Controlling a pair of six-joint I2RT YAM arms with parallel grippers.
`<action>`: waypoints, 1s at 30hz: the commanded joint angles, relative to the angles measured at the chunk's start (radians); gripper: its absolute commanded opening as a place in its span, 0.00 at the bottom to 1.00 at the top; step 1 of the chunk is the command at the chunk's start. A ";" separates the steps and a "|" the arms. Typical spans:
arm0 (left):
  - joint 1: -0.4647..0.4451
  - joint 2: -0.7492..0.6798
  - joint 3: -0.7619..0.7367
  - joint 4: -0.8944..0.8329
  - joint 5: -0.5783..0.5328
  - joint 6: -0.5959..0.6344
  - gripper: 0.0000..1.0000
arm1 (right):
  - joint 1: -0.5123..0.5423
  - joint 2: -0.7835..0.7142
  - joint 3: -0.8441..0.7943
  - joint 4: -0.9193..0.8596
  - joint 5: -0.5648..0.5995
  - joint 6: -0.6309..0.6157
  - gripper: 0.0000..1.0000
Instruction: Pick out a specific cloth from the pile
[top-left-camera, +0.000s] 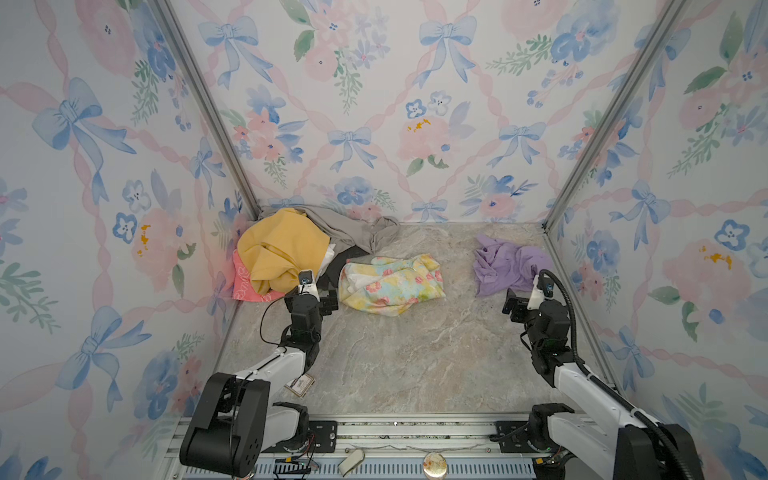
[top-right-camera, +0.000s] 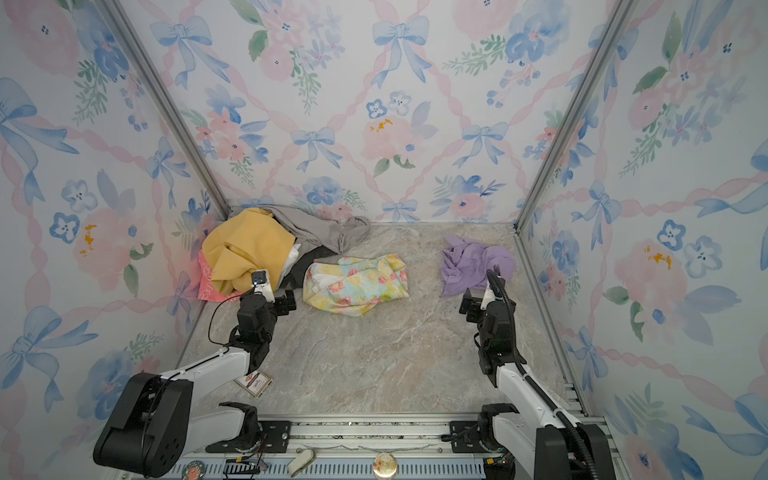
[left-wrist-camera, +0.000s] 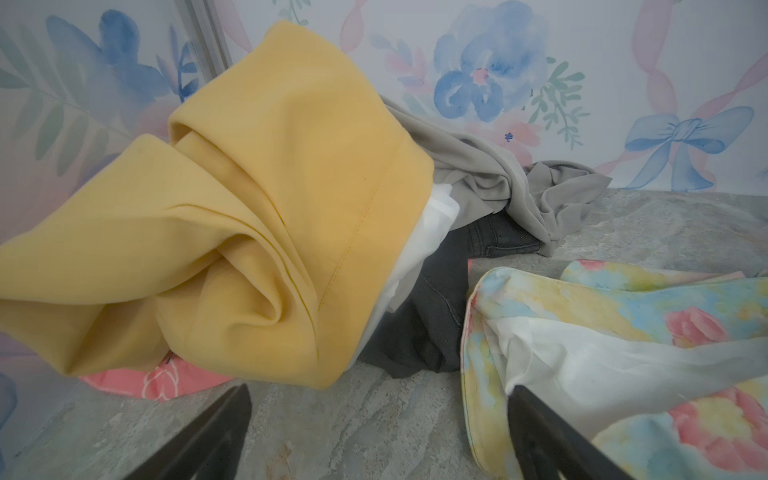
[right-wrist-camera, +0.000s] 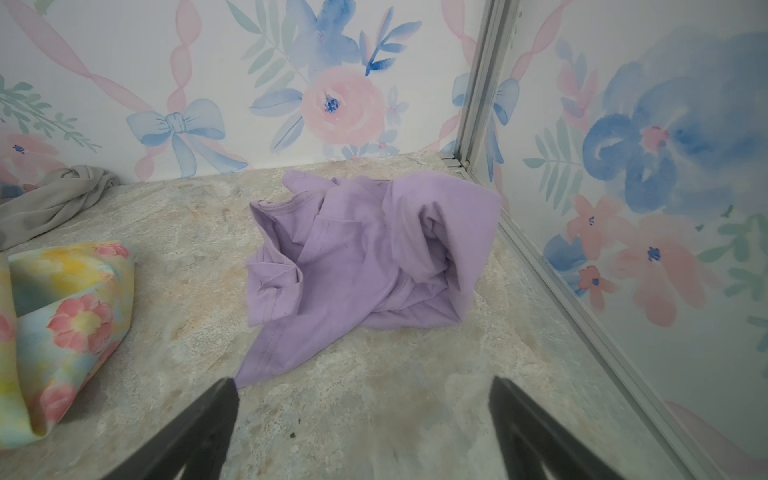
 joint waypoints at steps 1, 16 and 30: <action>0.005 0.022 -0.072 0.185 0.018 0.014 0.98 | 0.019 0.079 -0.041 0.210 0.036 -0.032 0.97; 0.029 0.136 -0.094 0.369 0.025 0.061 0.98 | 0.066 0.467 -0.025 0.560 0.062 -0.136 0.97; 0.053 0.297 -0.156 0.644 0.004 0.051 0.98 | -0.047 0.520 0.085 0.392 -0.149 -0.065 0.97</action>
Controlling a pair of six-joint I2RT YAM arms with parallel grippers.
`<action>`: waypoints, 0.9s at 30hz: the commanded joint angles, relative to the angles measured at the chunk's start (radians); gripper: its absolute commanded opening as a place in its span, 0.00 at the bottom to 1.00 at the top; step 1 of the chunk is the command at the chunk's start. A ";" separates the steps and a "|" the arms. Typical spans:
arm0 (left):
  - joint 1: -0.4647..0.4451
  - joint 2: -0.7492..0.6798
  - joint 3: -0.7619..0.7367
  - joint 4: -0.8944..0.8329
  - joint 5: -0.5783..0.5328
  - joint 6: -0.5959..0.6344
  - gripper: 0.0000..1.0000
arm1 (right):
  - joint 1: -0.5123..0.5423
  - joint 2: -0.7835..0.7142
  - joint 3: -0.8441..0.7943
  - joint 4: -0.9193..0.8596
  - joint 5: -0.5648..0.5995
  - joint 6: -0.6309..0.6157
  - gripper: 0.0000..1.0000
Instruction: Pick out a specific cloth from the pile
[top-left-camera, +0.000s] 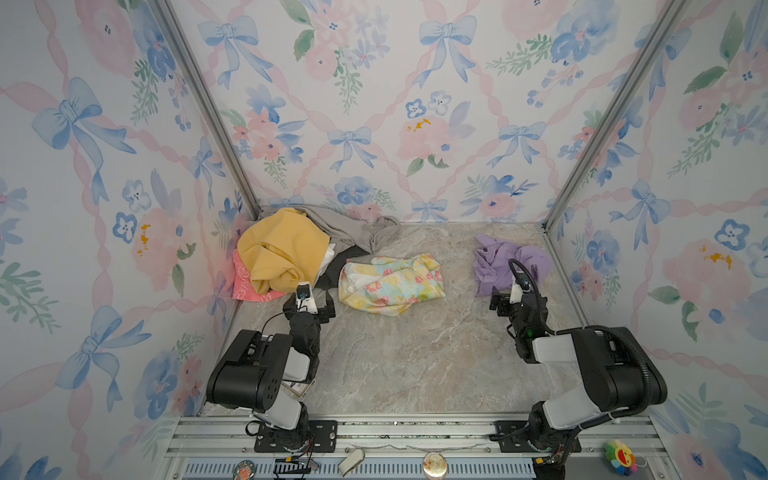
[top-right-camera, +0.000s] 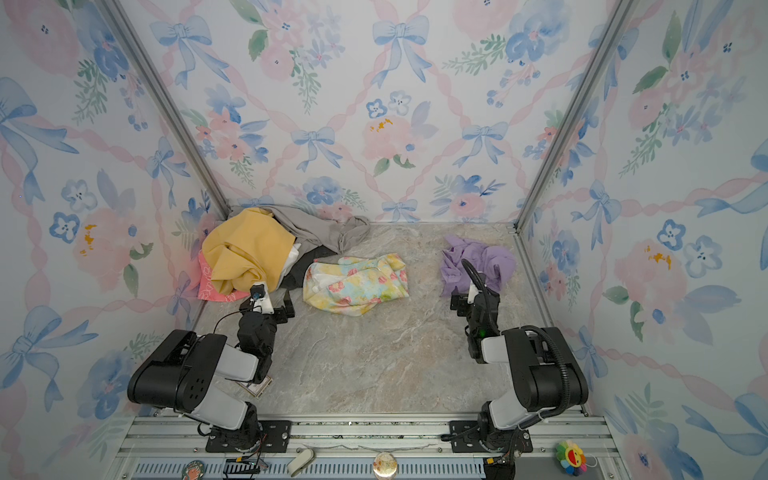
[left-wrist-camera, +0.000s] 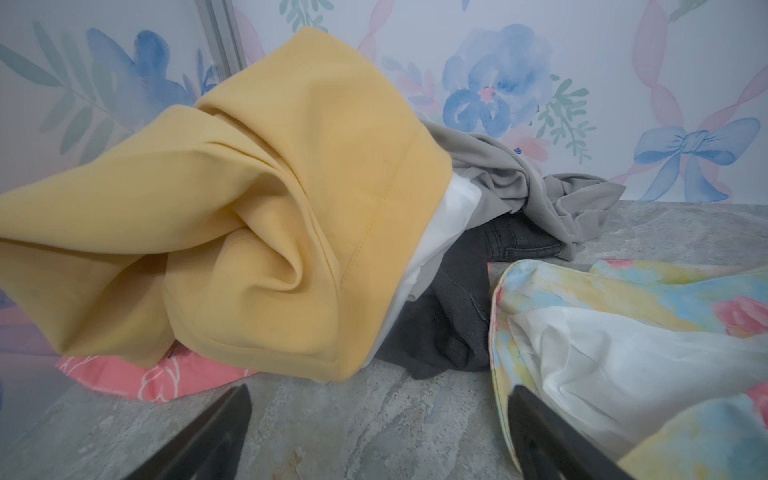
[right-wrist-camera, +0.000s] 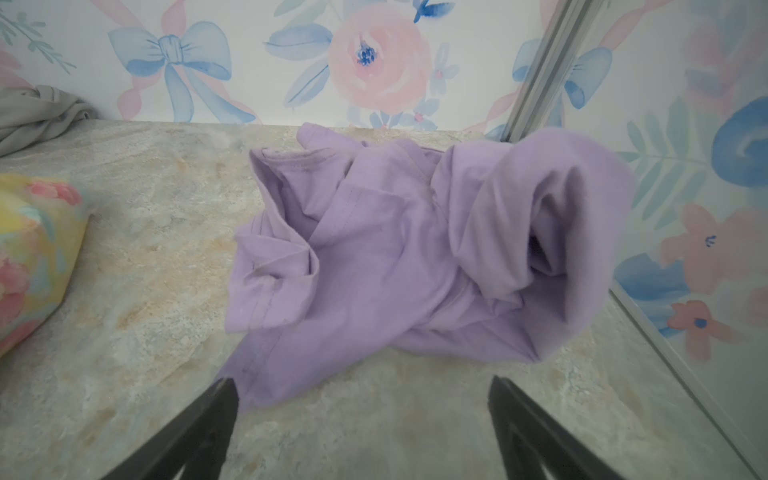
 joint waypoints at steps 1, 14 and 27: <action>0.006 0.009 0.009 0.045 -0.015 -0.010 0.98 | -0.019 -0.002 0.013 -0.042 -0.062 0.026 0.97; 0.004 0.005 0.007 0.044 -0.017 -0.009 0.98 | -0.001 -0.006 0.019 -0.059 -0.030 0.015 0.97; 0.004 0.006 0.007 0.045 -0.016 -0.009 0.98 | 0.000 -0.006 0.019 -0.060 -0.029 0.014 0.97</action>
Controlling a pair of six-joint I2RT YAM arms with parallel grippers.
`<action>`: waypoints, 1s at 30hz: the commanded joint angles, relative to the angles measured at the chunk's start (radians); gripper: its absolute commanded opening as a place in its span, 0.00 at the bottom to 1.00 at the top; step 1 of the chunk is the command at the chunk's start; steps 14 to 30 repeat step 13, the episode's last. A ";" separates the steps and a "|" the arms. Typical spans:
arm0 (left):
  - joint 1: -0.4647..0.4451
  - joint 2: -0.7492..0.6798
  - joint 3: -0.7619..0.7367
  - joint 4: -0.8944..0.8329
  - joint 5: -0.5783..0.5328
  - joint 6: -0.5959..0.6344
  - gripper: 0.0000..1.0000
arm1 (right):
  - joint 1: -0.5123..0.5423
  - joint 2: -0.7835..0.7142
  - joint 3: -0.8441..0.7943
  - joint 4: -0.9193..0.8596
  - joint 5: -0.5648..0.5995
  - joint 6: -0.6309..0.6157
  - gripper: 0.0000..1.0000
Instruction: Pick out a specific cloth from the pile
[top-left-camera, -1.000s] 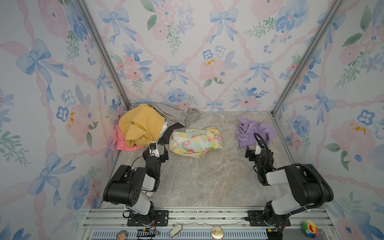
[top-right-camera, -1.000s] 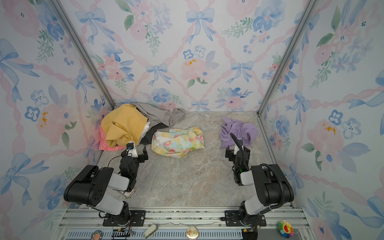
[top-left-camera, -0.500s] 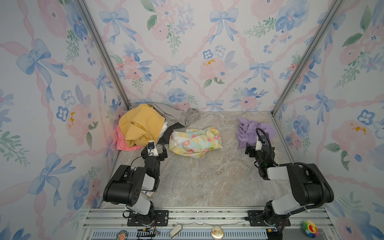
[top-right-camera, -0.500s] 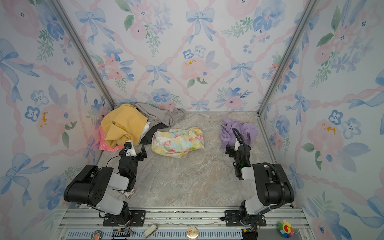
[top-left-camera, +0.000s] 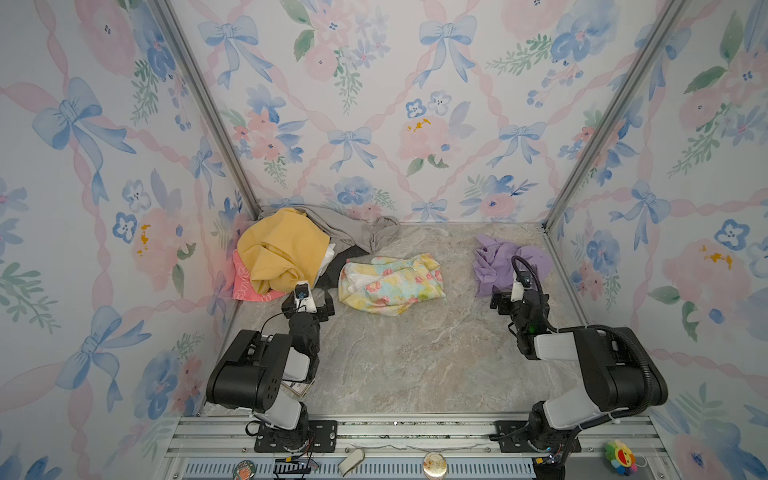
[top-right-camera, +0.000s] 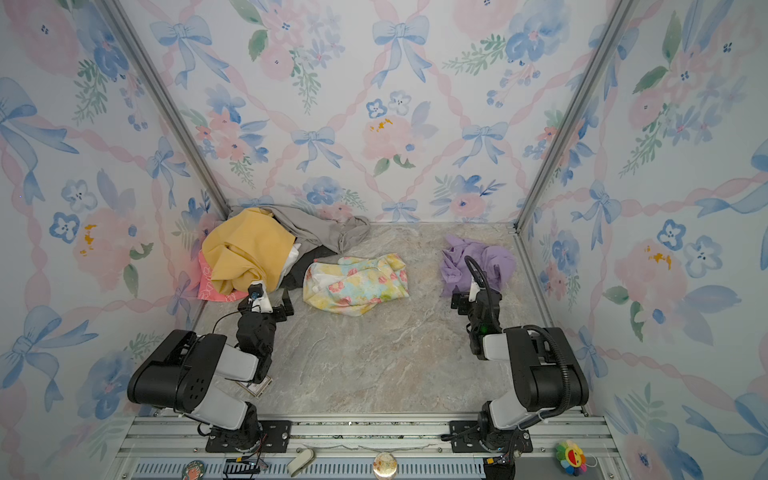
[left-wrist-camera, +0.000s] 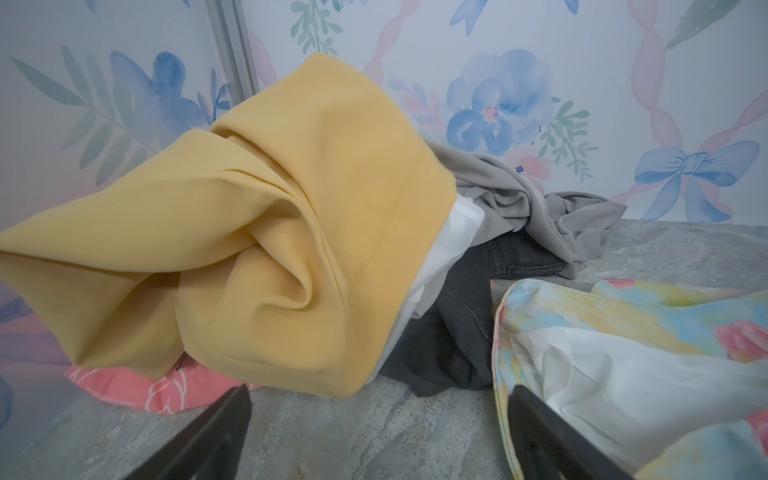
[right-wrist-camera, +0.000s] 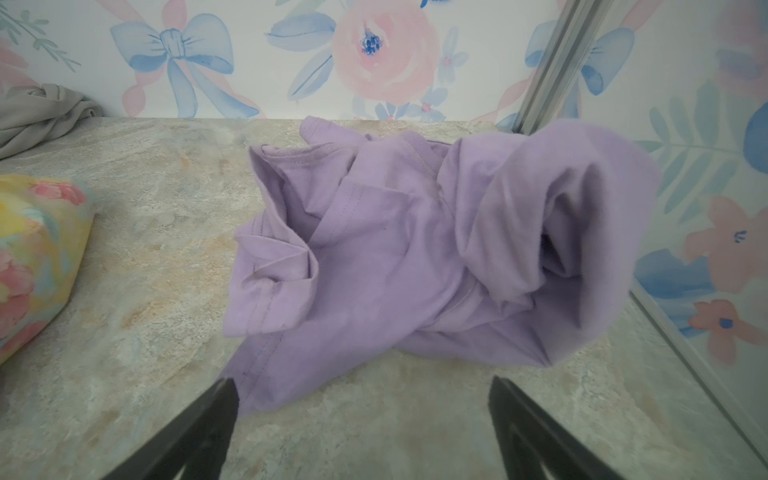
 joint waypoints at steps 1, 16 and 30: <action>0.004 0.004 0.007 0.018 -0.008 -0.010 0.98 | 0.003 -0.005 0.010 -0.006 -0.002 0.007 0.97; 0.004 0.005 0.007 0.017 -0.008 -0.009 0.98 | -0.015 -0.006 0.012 -0.010 -0.037 0.017 0.97; 0.004 0.005 0.007 0.017 -0.008 -0.009 0.98 | -0.015 -0.006 0.012 -0.010 -0.037 0.017 0.97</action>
